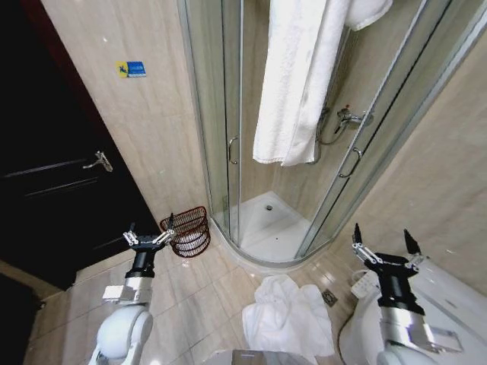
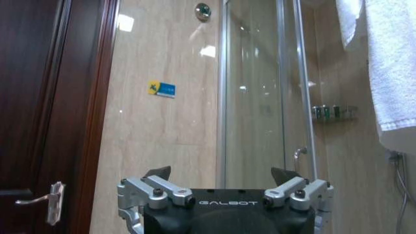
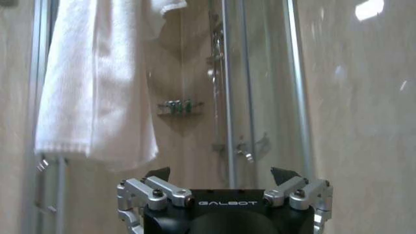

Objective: Discard the used towel into the hamper.

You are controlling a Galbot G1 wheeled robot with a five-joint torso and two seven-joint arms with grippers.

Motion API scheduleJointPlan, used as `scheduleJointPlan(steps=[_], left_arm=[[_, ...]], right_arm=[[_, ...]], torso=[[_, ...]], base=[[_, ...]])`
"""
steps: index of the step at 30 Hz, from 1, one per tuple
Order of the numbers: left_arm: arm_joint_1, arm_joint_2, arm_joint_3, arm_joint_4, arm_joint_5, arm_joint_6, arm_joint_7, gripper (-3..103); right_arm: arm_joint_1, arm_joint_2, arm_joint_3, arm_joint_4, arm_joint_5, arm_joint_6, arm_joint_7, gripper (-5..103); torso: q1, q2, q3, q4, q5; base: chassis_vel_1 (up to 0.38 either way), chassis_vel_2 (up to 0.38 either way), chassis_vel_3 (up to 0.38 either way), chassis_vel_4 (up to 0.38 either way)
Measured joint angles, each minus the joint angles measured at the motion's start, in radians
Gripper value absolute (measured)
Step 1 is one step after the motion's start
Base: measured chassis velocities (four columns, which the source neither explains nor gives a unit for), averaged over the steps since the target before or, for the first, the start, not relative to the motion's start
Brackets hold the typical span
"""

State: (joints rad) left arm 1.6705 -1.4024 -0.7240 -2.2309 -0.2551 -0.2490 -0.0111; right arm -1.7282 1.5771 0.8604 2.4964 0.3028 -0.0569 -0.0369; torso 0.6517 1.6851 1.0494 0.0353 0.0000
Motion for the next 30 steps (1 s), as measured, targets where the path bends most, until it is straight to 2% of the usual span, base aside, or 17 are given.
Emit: scheduleJointPlan(steps=[1, 3, 4, 5, 7, 8, 9, 11, 12, 13, 16, 17, 19, 20, 24, 27, 30], left_arm=[[0.000, -0.003, -0.001, 0.000, 0.004, 0.000, 0.000, 100], [0.000, -0.006, -0.001, -0.001, 0.007, 0.000, 0.000, 100], [0.002, -0.017, -0.002, -0.004, 0.017, 0.000, -0.001, 100], [0.006, -0.023, -0.001, -0.006, 0.023, -0.002, -0.002, 100], [0.006, -0.023, -0.001, -0.006, 0.023, -0.002, -0.002, 100], [0.009, -0.023, 0.011, -0.008, 0.038, -0.003, -0.003, 100], [-0.006, -0.009, 0.037, -0.004, 0.049, 0.003, -0.003, 100], [-0.031, 0.012, 0.075, 0.011, 0.060, 0.017, -0.003, 100], [-0.031, 0.012, 0.075, 0.011, 0.060, 0.017, -0.003, 100], [-0.034, 0.016, 0.085, 0.014, 0.063, 0.020, -0.002, 100], [-0.019, 0.008, 0.093, 0.018, 0.066, 0.020, -0.002, 100], [-0.019, 0.008, 0.093, 0.018, 0.066, 0.020, -0.002, 100], [-0.008, 0.002, 0.093, 0.026, 0.066, 0.010, -0.004, 100], [-0.008, 0.002, 0.093, 0.026, 0.066, 0.010, -0.004, 100], [-0.003, -0.004, 0.096, 0.054, 0.066, -0.023, -0.004, 100], [-0.032, -0.018, 0.128, 0.089, 0.088, -0.021, -0.010, 100], [-0.053, -0.020, 0.148, 0.093, 0.102, -0.001, -0.014, 100]], right_arm=[[0.051, -0.035, 0.005, 0.002, 0.029, -0.045, 0.005, 100], [0.083, -0.062, 0.007, 0.002, 0.043, -0.064, 0.011, 100], [0.177, -0.163, 0.009, -0.002, 0.093, -0.104, 0.036, 100], [0.214, -0.213, 0.009, -0.005, 0.123, -0.120, 0.047, 100], [0.214, -0.213, 0.009, -0.005, 0.123, -0.120, 0.047, 100], [0.276, -0.327, 0.018, -0.006, 0.204, -0.150, 0.068, 100], [0.295, -0.386, 0.041, -0.001, 0.255, -0.153, 0.080, 100], [0.312, -0.446, 0.082, 0.001, 0.319, -0.147, 0.089, 100], [0.312, -0.446, 0.082, 0.001, 0.319, -0.147, 0.089, 100], [0.335, -0.483, 0.089, -0.011, 0.345, -0.140, 0.094, 100], [0.439, -0.597, 0.085, -0.076, 0.406, -0.117, 0.104, 100], [0.439, -0.597, 0.085, -0.076, 0.406, -0.117, 0.104, 100], [0.527, -0.716, 0.084, -0.116, 0.477, -0.132, 0.136, 100], [0.527, -0.716, 0.084, -0.116, 0.477, -0.132, 0.136, 100], [0.645, -0.805, 0.071, -0.156, 0.503, -0.163, 0.147, 100], [0.703, -0.877, 0.060, -0.198, 0.618, -0.176, 0.169, 100], [0.700, -0.918, 0.069, -0.230, 0.656, -0.171, 0.172, 100]], torso=[[0.000, 0.000, 0.000, 0.0000, 0.0004], [0.000, 0.000, 0.000, 0.0003, 0.0002], [0.000, 0.000, 0.000, 0.0009, 0.0002], [0.000, 0.000, 0.000, 0.0009, 0.0003], [0.000, 0.000, 0.000, 0.0009, 0.0003], [0.000, 0.000, 0.000, 0.0012, 0.0006], [0.000, 0.000, 0.000, 0.0012, 0.0005], [0.000, 0.000, 0.000, -0.0008, 0.0003], [0.000, 0.000, 0.000, -0.0008, 0.0003], [0.000, 0.000, 0.000, -0.0016, 0.0003], [0.000, 0.000, 0.000, 0.0003, 0.0010], [0.000, 0.000, 0.000, 0.0003, 0.0010], [0.000, 0.000, 0.000, 0.0011, 0.0004], [0.000, 0.000, 0.000, 0.0011, 0.0004], [0.000, 0.000, 0.000, 0.0005, 0.0001], [0.000, 0.000, 0.000, 0.0005, -0.0004], [0.000, 0.000, 0.000, 0.0003, 0.0001]], base=[[0.000, 0.000, 0.000, 0.000], [0.000, 0.000, 0.000, 0.000], [0.000, 0.000, 0.000, 0.000], [0.000, 0.000, 0.000, 0.000], [0.000, 0.000, 0.000, 0.000], [0.000, 0.000, 0.000, 0.000], [0.000, 0.000, 0.000, 0.000], [0.000, 0.000, 0.000, 0.000], [0.000, 0.000, 0.000, 0.000], [0.000, 0.000, 0.000, 0.000], [0.000, 0.000, 0.000, 0.000], [0.000, 0.000, 0.000, 0.000], [0.000, 0.000, 0.000, 0.000], [0.000, 0.000, 0.000, 0.000], [0.000, 0.000, 0.000, 0.000], [0.000, 0.000, 0.000, 0.000], [0.000, 0.000, 0.000, 0.000]])
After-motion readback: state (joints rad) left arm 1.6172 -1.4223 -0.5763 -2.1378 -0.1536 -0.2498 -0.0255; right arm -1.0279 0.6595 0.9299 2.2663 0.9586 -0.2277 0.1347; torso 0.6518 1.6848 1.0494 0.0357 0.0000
